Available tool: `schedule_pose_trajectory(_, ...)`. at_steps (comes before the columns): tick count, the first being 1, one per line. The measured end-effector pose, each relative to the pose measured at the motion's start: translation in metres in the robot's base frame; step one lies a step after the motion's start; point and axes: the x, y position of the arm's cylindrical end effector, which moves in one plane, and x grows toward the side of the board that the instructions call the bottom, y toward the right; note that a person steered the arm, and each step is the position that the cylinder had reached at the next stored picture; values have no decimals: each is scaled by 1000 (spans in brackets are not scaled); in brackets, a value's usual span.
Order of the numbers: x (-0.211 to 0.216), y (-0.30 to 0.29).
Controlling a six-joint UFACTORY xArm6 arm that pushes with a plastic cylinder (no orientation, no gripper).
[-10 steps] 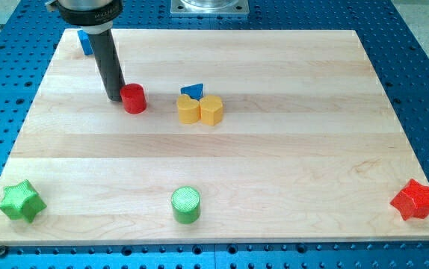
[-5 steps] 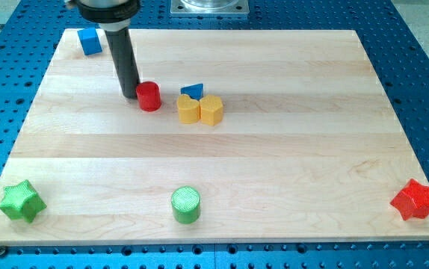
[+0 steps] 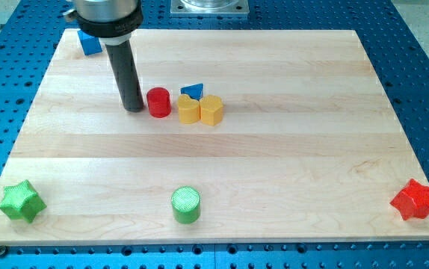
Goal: Slide the red circle close to the heart
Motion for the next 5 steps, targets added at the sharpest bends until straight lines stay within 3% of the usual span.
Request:
schedule_pose_trajectory(3, -14, 7)
schedule_pose_trajectory(4, -71, -50)
schedule_pose_trajectory(5, -90, -124)
